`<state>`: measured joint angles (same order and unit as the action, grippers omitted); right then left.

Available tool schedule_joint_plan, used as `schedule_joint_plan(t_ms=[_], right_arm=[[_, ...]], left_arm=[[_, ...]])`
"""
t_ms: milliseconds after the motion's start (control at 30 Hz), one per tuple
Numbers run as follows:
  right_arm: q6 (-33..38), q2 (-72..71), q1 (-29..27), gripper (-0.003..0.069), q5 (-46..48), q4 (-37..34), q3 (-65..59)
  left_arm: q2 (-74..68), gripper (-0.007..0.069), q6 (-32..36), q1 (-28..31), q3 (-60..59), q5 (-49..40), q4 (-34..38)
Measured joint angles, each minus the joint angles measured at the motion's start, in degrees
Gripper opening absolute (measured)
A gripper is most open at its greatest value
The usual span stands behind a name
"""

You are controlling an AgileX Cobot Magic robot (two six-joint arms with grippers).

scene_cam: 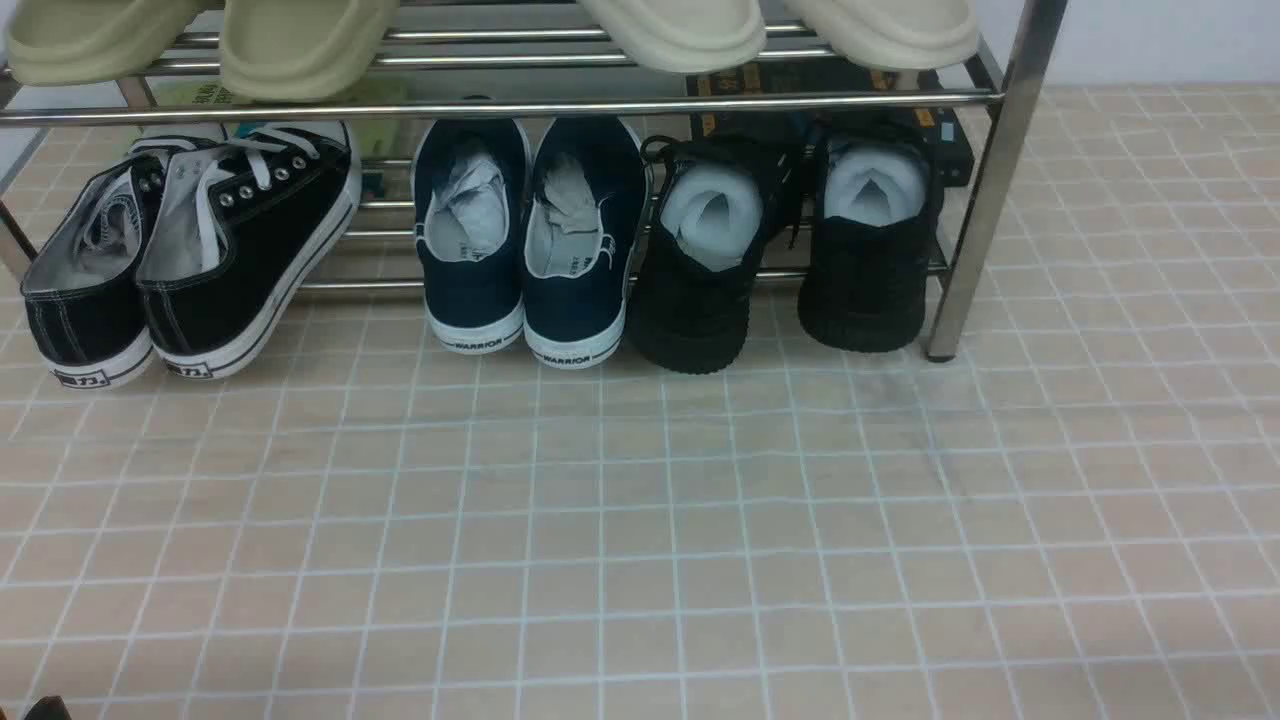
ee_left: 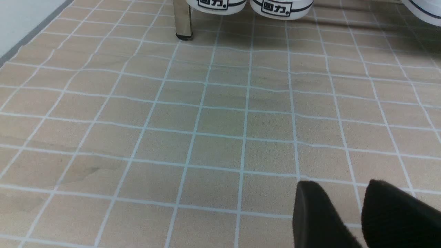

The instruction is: Take the shoes off the shelf from the light coffee tablecloth by hand.

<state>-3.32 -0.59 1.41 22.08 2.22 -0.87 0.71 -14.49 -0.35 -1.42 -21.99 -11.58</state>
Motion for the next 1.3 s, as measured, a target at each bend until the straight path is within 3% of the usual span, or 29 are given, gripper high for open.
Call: schedule_joint_plan(t_ms=[1300], right_arm=[[0.2, 0.0, 0.0, 0.024, 0.0, 2.0, 0.0]], left_arm=[[0.0, 0.0239, 0.0, 0.0, 0.0, 0.0, 0.0]])
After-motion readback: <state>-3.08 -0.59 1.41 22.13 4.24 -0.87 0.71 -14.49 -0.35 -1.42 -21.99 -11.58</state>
